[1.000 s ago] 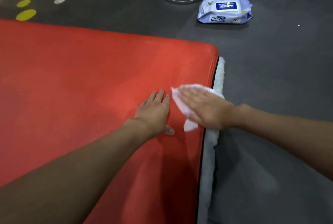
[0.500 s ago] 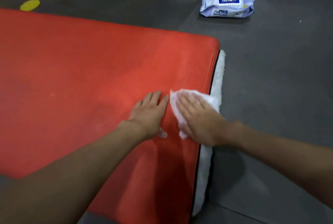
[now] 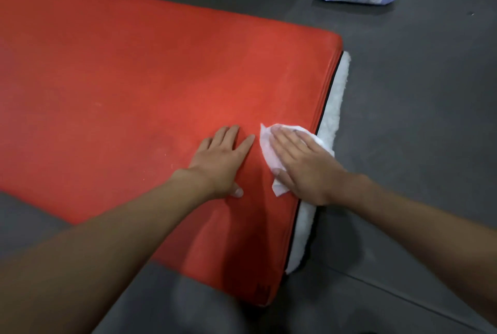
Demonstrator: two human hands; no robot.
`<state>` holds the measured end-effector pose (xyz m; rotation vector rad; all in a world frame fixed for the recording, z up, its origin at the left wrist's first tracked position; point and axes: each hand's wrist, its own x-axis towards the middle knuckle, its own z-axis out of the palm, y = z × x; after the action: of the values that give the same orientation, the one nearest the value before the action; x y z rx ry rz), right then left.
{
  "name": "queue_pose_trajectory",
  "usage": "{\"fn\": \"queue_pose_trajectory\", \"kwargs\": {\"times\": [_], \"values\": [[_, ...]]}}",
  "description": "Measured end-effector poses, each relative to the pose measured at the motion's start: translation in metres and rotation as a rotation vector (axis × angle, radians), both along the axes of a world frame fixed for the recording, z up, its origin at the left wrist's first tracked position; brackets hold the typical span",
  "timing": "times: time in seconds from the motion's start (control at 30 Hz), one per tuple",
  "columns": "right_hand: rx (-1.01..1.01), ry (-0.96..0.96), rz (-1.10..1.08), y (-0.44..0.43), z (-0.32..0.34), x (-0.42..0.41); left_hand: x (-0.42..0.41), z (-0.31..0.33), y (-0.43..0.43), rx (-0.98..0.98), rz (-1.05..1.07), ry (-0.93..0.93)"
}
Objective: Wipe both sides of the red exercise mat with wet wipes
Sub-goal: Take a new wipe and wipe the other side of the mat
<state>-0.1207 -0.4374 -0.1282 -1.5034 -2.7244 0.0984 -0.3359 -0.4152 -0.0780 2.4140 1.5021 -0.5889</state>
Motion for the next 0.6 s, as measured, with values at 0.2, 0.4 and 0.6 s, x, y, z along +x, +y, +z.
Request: {"fn": "queue_pose_trajectory", "kwargs": {"times": [0.2,0.4,0.6], "values": [[-0.041,-0.021,0.284,-0.061,-0.006,-0.020,-0.019,-0.004,-0.020,-0.004,0.118,-0.202],[-0.008,-0.054,0.144,-0.080,-0.007,-0.038,-0.047,-0.005,-0.031,-0.071,0.154,-0.370],[-0.003,-0.029,0.184,-0.075,0.000,-0.027,-0.055,-0.003,-0.045,-0.025,0.200,-0.407]]}}
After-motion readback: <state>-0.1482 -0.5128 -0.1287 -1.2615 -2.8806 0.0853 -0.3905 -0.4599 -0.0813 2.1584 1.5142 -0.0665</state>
